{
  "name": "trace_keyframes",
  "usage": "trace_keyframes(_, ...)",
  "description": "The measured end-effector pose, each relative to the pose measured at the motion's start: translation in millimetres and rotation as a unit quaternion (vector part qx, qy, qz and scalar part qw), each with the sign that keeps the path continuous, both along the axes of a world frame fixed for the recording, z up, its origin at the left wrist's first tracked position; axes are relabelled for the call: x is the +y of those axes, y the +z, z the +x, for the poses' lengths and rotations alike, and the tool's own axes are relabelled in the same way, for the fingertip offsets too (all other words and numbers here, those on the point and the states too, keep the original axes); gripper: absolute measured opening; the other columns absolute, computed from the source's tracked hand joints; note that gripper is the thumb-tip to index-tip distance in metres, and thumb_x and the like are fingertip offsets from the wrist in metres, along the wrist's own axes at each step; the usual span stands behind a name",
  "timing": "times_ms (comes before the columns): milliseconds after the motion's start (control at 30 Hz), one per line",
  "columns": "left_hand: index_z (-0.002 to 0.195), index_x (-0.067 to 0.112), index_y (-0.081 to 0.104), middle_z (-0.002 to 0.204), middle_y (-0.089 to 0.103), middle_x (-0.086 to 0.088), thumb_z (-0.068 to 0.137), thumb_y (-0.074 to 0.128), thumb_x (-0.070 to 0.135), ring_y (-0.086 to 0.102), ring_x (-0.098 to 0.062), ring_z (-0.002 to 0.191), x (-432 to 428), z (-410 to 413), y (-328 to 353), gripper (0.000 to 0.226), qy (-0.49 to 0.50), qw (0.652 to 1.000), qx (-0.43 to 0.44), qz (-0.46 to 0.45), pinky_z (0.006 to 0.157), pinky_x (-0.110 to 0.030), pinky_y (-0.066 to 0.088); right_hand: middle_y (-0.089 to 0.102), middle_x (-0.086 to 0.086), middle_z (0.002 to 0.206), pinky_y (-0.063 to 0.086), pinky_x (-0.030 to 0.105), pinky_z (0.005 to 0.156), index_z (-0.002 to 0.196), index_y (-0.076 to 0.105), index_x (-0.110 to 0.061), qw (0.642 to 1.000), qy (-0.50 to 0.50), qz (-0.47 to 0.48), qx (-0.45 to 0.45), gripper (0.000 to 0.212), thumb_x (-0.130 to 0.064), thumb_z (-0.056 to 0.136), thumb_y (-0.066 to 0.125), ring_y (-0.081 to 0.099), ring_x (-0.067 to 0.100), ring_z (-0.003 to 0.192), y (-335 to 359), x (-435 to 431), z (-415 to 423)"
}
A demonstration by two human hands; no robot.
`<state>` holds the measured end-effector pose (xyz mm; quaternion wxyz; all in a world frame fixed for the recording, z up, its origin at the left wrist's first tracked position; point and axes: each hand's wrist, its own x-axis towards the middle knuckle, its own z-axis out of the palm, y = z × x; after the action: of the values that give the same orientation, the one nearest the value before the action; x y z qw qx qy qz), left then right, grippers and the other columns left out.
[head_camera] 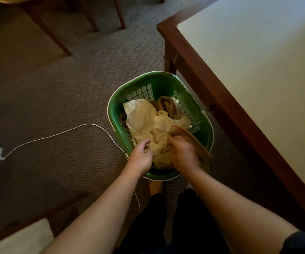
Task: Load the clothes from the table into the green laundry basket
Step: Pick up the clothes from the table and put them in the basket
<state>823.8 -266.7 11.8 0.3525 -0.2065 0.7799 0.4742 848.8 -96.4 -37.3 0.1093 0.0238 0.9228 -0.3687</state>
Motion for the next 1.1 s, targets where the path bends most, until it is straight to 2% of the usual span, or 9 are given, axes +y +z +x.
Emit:
trace_keyframes(167,0.143,0.032,0.055,0.140,0.059,0.005,0.105,0.055,0.028,0.057,-0.018,0.124,-9.9,-16.8,-15.2,0.038,0.084,0.996,0.014,0.007,0.111,-0.043,0.048,0.070,-0.004,0.109,0.043,0.051,0.106,0.105,0.072,-0.016,0.994,0.020,-0.101,0.040,0.022,-0.018,0.086,0.063,0.065,0.016,0.105,16.9,-27.4,-43.1)
trace_keyframes(267,0.144,0.029,0.055,0.137,0.062,0.004,0.105,0.058,0.027,0.058,-0.018,0.124,-11.9,-33.1,-40.5,0.040,0.083,0.995,0.055,-0.013,0.099,-0.031,0.046,0.065,-0.011,0.122,0.002,0.067,0.120,0.122,0.060,-0.032,0.996,0.079,0.014,-0.049,0.048,-0.033,0.078,0.077,0.055,0.014,0.124,-3.3,-21.8,-67.6)
trace_keyframes(333,0.149,0.028,0.050,0.146,0.057,0.000,0.100,0.064,0.024,0.055,-0.022,0.132,-8.6,-50.0,-68.6,0.052,0.069,0.994,0.075,-0.042,0.102,-0.034,0.047,0.061,-0.008,0.135,-0.005,0.073,0.116,0.140,0.044,-0.035,0.977,0.140,0.150,-0.060,0.068,-0.032,0.081,0.077,0.040,0.021,0.142,-29.7,-14.4,-85.2)
trace_keyframes(433,0.165,0.029,0.014,0.173,0.006,-0.008,0.084,0.073,0.014,0.011,-0.037,0.158,1.0,-82.2,-126.9,0.101,-0.055,0.982,0.096,-0.150,0.125,-0.054,0.026,0.034,0.002,0.161,-0.002,0.083,0.107,0.158,0.012,-0.033,0.923,0.238,0.295,-0.071,0.096,-0.040,0.085,0.074,0.009,0.041,0.153,-80.9,-8.7,-120.8)
trace_keyframes(567,0.160,0.042,-0.021,0.165,-0.038,-0.011,0.076,0.085,0.047,-0.028,-0.045,0.153,6.6,-121.4,-217.5,0.135,-0.189,0.949,0.091,-0.236,0.120,-0.069,-0.005,-0.032,0.007,0.163,-0.006,0.085,0.104,0.156,-0.020,-0.039,0.849,0.301,0.405,-0.159,0.105,-0.060,0.089,0.058,-0.029,0.050,0.145,-166.1,-9.1,-170.8)
trace_keyframes(633,0.156,0.046,-0.029,0.163,-0.043,-0.008,0.066,0.087,0.060,-0.031,-0.045,0.151,10.3,-129.1,-259.2,0.147,-0.209,0.946,0.047,-0.244,0.113,-0.078,-0.008,-0.032,0.003,0.163,-0.007,0.085,0.103,0.152,-0.023,-0.043,0.832,0.312,0.416,-0.194,0.099,-0.073,0.089,0.047,-0.022,0.050,0.148,-202.7,-5.7,-179.5)
trace_keyframes(733,0.154,0.044,-0.033,0.166,-0.036,-0.014,0.061,0.087,0.066,-0.027,-0.049,0.152,22.0,-127.3,-316.7,0.154,-0.231,0.934,0.012,-0.272,0.109,-0.083,-0.009,-0.023,0.005,0.167,0.002,0.083,0.107,0.154,-0.022,-0.041,0.827,0.329,0.412,-0.196,0.092,-0.051,0.098,0.050,0.003,0.049,0.150,-258.6,1.9,-173.5)
trace_keyframes(933,0.159,0.043,-0.017,0.171,-0.018,-0.014,0.088,0.069,0.059,-0.007,-0.052,0.155,37.8,-132.2,-400.1,0.113,-0.216,0.917,0.041,-0.333,0.117,-0.078,0.003,-0.024,0.007,0.166,0.007,0.080,0.110,0.148,-0.036,-0.035,0.819,0.342,0.411,-0.208,0.108,-0.048,0.095,0.058,0.002,0.051,0.150,-341.4,3.3,-176.3)
trace_keyframes(1100,0.158,0.045,-0.015,0.172,-0.010,-0.012,0.073,0.077,0.067,-0.004,-0.051,0.155,37.3,-147.5,-435.2,0.128,-0.218,0.918,0.005,-0.331,0.119,-0.075,0.004,-0.023,0.008,0.166,0.009,0.078,0.112,0.150,-0.033,-0.037,0.832,0.346,0.392,-0.184,0.111,-0.037,0.094,0.063,0.004,0.051,0.150,-377.8,7.4,-186.7)
